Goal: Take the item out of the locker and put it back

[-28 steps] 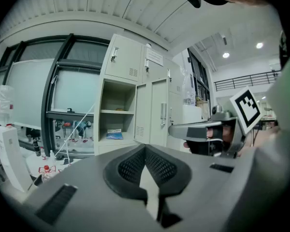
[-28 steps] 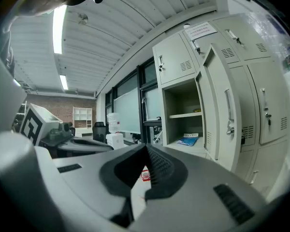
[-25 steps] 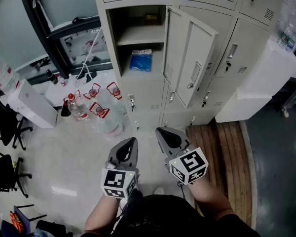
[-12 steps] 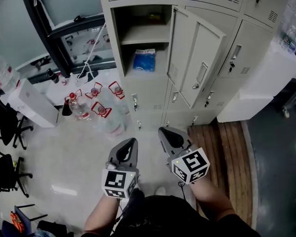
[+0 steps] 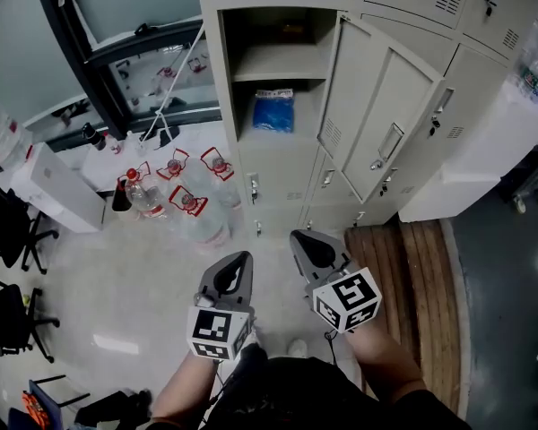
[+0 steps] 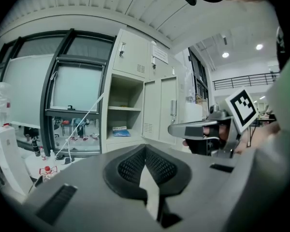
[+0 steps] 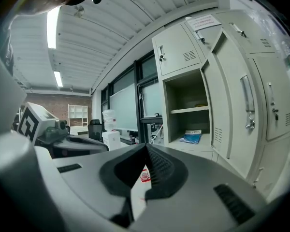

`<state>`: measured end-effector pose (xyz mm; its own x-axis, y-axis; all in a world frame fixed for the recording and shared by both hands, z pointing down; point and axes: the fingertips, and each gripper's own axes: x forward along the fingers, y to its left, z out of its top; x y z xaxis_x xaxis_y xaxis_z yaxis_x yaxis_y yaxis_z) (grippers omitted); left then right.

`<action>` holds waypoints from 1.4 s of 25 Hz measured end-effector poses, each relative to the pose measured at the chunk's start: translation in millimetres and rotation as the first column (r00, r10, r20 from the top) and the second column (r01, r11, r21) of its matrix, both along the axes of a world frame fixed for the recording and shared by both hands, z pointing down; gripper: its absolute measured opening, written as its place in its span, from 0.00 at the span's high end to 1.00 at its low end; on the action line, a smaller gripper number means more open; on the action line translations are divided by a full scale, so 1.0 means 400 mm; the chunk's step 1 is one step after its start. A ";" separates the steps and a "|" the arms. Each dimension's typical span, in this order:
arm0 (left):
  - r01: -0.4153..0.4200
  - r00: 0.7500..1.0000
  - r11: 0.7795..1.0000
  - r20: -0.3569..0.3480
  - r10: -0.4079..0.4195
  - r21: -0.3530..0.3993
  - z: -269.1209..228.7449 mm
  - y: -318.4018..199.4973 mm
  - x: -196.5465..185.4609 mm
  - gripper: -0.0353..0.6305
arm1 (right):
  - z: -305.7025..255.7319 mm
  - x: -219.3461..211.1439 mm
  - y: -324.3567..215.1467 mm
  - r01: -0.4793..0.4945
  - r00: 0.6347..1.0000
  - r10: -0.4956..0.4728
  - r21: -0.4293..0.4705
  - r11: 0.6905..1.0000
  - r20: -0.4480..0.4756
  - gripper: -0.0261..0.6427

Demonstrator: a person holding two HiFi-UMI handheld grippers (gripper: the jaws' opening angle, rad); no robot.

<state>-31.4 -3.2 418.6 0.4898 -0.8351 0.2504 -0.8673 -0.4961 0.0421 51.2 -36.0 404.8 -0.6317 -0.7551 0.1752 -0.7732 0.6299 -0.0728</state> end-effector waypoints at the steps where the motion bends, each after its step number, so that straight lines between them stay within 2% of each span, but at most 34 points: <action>1: -0.006 1.000 1.000 -0.001 0.006 0.003 0.000 -0.009 -0.007 0.94 | 0.002 -0.010 -0.009 -0.005 1.000 0.005 -0.003 1.000 -0.001 0.96; 6: -0.045 0.999 0.999 0.001 0.045 -0.015 0.010 -0.048 -0.048 0.94 | 0.010 -0.062 -0.055 -0.027 1.000 0.027 -0.020 0.999 -0.002 0.96; 9: -0.058 0.998 0.998 -0.008 0.058 0.002 0.005 -0.081 -0.080 0.94 | 0.013 -0.098 -0.084 -0.041 0.999 0.041 -0.024 0.999 -0.003 0.96; 19: -0.111 0.993 0.993 -0.034 0.110 -0.034 0.024 -0.156 -0.183 0.94 | 0.004 -0.200 -0.169 -0.088 0.996 0.088 -0.011 0.996 -0.021 0.96; 23: -0.131 0.991 0.991 -0.043 0.130 -0.023 0.017 -0.183 -0.213 0.94 | -0.001 -0.233 -0.191 -0.103 0.994 0.103 -0.008 0.995 -0.033 0.96; 29: -0.157 0.986 0.987 -0.053 0.157 0.019 -0.005 -0.219 -0.227 0.94 | -0.014 -0.241 -0.220 -0.140 0.989 0.140 0.019 0.990 -0.052 0.96; 35: -0.161 0.985 0.987 -0.061 0.161 0.018 -0.004 -0.258 -0.208 0.94 | -0.012 -0.215 -0.271 -0.156 0.984 0.158 0.024 0.987 -0.082 0.96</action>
<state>-114.8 -106.6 417.1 0.6324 -0.7470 0.2050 -0.7719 -0.6299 0.0858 -34.7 -144.3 399.9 -0.4889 -0.8472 0.2080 -0.8654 0.5010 0.0063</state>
